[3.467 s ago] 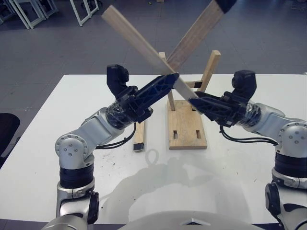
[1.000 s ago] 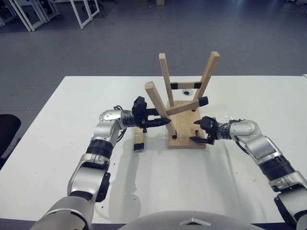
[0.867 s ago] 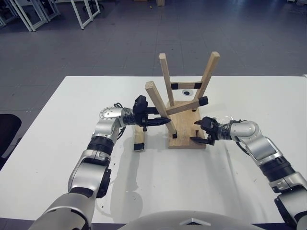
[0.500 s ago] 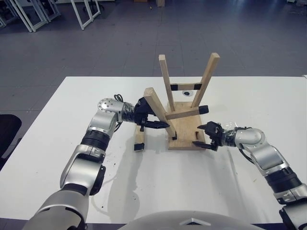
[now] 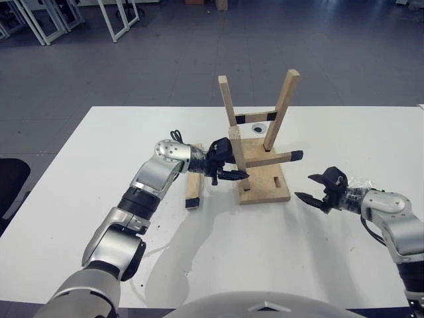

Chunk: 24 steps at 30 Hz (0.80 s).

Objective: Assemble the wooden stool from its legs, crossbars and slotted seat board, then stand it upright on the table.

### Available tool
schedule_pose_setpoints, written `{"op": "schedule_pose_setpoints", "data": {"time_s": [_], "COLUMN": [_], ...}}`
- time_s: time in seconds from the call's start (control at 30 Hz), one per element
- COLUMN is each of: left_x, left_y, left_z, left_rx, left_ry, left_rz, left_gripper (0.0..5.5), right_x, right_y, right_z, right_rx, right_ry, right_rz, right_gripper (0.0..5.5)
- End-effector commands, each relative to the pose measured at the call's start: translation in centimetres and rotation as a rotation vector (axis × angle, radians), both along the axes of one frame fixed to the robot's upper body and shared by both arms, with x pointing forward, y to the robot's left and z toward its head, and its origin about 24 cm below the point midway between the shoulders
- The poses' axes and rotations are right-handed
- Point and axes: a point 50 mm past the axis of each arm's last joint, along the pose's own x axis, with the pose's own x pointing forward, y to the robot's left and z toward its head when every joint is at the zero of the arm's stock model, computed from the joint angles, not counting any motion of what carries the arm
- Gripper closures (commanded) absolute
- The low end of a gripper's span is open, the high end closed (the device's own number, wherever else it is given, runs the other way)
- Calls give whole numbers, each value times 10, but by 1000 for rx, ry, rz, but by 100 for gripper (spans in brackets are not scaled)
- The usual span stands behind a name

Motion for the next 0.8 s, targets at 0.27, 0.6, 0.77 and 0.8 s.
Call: {"op": "schedule_pose_setpoints", "data": {"time_s": [0.27,0.6,0.77,0.8], "left_x": [-60,-19,-22,-26], "left_y": [37,17,24,29], "left_z": [-110,-8,0,-1], "left_rx": [452,103,71,75], "left_ry": [276,47,8,7], "left_rz": [161,24,20,28], "left_gripper": [346,346,279,279], "right_x": [1,-2,-3,-3], "right_y": [6,12,14,15], "right_z": [3,-1,-3,-3], "right_rx": [8,18,20,20], "right_ry": [-3,5,10,11], "right_rz": [-14,-10,-7,-7], "right_gripper": [192,192,192,192]}}
